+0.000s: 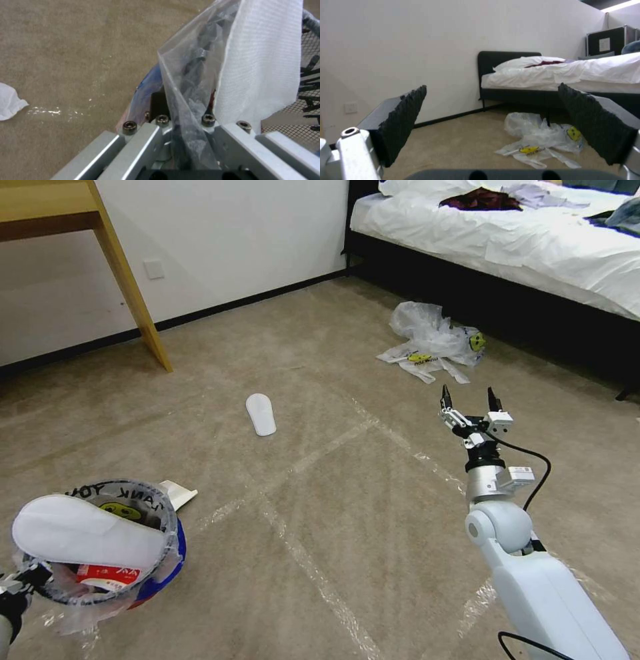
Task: Pick up the trash bin and place the garbage on the floor into it.
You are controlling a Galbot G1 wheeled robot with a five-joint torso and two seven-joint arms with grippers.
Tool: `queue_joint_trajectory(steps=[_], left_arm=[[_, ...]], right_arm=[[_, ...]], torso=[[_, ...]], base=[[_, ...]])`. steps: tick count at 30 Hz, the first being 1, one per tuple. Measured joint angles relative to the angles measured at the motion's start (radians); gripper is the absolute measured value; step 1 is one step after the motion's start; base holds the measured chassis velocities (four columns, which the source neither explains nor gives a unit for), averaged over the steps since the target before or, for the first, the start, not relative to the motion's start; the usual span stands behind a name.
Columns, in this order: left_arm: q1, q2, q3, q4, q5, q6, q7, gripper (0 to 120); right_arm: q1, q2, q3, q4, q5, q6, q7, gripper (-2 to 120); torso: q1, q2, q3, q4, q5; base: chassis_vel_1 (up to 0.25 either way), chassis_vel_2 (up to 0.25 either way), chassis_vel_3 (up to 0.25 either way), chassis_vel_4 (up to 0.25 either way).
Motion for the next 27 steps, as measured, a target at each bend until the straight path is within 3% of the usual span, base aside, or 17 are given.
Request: queue_joint_trajectory(steps=[27], left_arm=[[-0.001,-0.001,0.008,0.0,-0.002,-0.001,0.002,1]], right_arm=[[-0.002,0.004,-0.003,-0.002,-0.001,0.0,0.001,100]], torso=[[0.0,0.0,0.0,0.0,0.0001]], base=[[0.004,0.005,0.006,0.004]])
